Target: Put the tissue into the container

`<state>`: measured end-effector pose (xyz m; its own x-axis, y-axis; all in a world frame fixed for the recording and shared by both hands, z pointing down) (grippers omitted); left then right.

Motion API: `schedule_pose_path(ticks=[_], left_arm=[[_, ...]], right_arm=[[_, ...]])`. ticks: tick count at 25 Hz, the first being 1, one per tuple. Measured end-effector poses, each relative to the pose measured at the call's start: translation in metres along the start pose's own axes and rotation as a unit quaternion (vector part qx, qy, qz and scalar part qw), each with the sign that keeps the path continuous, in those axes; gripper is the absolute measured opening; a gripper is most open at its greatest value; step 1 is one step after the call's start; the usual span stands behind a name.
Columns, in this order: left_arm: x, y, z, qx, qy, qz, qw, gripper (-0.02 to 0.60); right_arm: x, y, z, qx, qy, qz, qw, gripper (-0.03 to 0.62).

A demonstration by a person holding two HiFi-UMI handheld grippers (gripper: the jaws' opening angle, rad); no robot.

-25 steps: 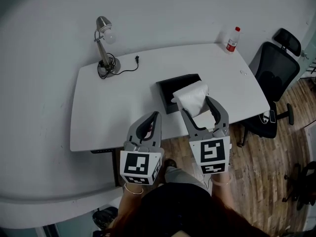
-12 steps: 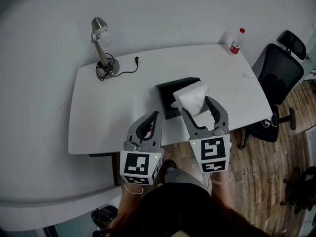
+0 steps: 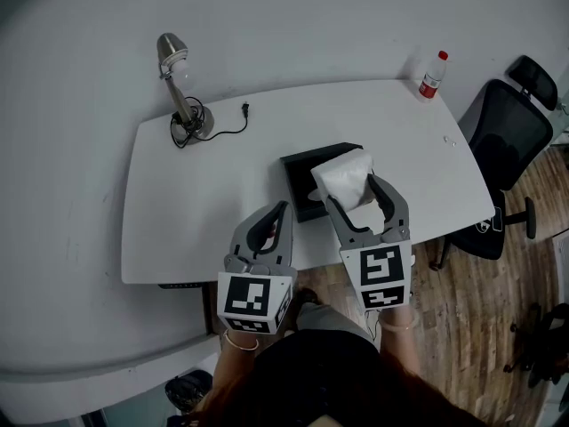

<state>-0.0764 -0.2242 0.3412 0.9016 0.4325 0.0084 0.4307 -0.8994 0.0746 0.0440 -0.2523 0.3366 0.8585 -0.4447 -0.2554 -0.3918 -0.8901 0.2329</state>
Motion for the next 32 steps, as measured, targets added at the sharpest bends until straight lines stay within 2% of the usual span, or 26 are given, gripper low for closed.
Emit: schedule_pose_path(ticks=[15, 32], left_arm=[[-0.021, 0.030, -0.012, -0.020, -0.005, -0.004, 0.9998, 0.028], [-0.036, 0.056, -0.027, -0.038, -0.018, -0.008, 0.9991, 0.028]], right_arm=[[0.009, 0.043, -0.016, -0.032, 0.015, 0.008, 0.999, 0.316], [0.008, 0.075, -0.048, -0.099, 0.043, 0.020, 0.994, 0.316]])
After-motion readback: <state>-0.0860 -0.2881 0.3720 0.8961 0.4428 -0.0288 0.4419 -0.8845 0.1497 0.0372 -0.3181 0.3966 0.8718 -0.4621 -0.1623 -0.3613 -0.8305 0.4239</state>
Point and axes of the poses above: the fingertips, and each gripper's own axes: y forward along the fingers, x to its right, z out of its top, the point moved 2 cm from there along -y, backward along the fingers, and after that the axes turned 1 degree about x, right-handed, at the moved point
